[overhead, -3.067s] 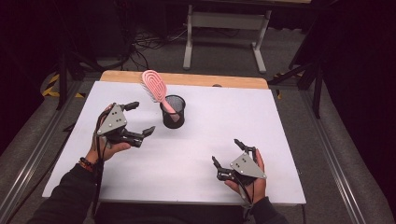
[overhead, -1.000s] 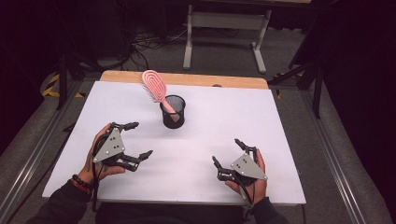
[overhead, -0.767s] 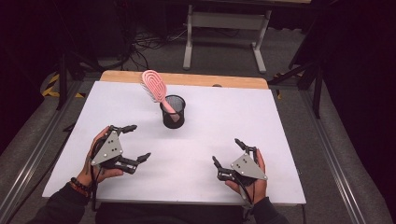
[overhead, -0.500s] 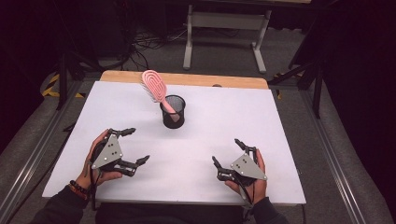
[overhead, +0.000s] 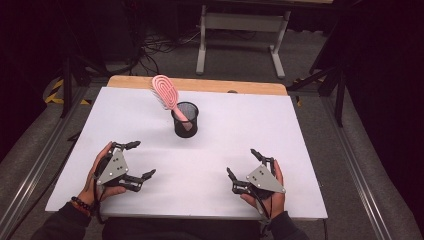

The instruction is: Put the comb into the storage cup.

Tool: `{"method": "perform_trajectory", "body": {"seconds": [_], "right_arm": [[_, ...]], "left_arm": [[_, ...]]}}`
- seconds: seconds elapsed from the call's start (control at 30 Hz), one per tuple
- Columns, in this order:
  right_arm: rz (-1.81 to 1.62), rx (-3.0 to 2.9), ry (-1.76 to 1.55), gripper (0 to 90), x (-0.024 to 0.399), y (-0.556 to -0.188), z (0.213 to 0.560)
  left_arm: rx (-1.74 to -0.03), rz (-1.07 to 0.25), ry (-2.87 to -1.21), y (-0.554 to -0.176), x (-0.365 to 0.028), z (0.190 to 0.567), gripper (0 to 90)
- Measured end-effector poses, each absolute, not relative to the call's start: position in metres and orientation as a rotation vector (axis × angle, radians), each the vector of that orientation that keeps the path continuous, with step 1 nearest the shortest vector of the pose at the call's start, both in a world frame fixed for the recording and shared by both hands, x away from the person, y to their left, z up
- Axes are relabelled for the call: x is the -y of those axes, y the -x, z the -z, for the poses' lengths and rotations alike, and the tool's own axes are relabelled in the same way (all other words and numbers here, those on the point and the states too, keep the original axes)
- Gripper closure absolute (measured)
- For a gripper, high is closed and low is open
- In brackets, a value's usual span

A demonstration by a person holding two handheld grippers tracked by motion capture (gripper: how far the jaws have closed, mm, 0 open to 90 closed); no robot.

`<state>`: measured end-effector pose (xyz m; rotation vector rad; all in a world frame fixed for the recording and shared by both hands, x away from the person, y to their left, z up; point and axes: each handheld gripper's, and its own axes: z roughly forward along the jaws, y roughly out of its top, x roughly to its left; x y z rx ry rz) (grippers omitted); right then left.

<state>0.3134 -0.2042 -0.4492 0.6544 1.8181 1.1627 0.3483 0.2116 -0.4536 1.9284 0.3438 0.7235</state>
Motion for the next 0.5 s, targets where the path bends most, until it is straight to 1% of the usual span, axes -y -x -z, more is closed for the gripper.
{"method": "perform_trajectory", "body": {"seconds": [0.13, 0.5], "right_arm": [[-1.163, -1.820, -0.654, 9.4, 0.204, -0.313, 0.449], [-1.168, -1.822, -0.656, 9.3, 0.205, -0.314, 0.450]], "left_arm": [[-0.352, -0.719, -1.950, -0.349, -0.215, 0.459, 4.7], [-0.398, -0.688, -1.947, -0.347, -0.232, 0.465, 4.6]]}}
